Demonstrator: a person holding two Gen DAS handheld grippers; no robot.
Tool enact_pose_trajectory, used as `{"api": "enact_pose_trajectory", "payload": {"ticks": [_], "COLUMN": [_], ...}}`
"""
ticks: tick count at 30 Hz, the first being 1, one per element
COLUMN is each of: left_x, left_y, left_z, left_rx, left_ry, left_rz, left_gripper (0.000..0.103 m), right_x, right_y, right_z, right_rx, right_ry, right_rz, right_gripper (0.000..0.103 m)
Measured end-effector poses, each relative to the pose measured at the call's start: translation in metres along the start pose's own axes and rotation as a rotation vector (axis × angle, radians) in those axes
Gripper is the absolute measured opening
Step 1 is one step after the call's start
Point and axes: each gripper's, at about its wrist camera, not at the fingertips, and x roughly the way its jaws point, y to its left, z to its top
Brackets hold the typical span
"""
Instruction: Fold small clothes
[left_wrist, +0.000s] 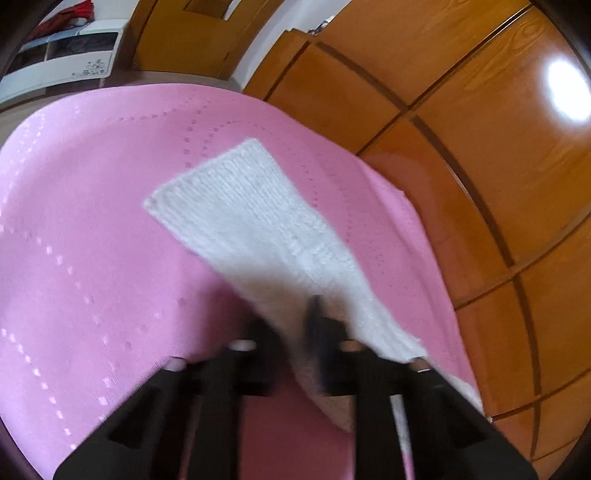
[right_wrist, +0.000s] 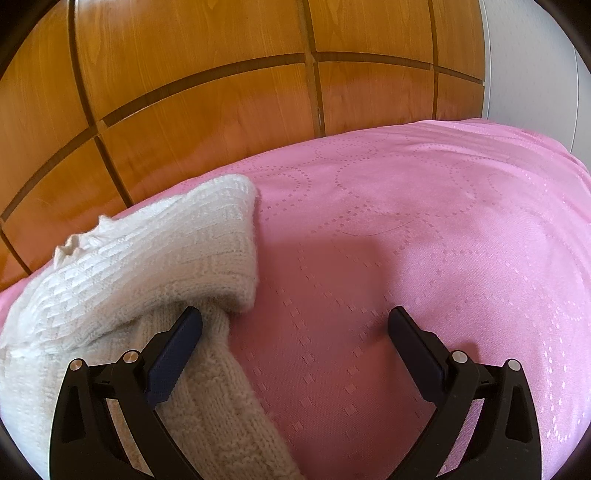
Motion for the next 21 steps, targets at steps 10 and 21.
{"api": "enact_pose_trajectory", "payload": {"ticks": [10, 21], "left_x": [-0.031, -0.059], "left_y": [-0.093, -0.233], "left_z": [-0.023, -0.128], "left_rx": [0.212, 0.533], "left_ry": [-0.086, -0.014], "left_rz": [-0.114, -0.373], "left_gripper": [0.006, 0.006], "right_x": [0.000, -0.001], "right_y": [0.001, 0.000], "right_z": [0.000, 0.000], "right_rx": [0.000, 0.007], "right_ry": [0.000, -0.004], "right_rz": [-0.001, 0.008], "right_gripper": [0.100, 0.100]}}
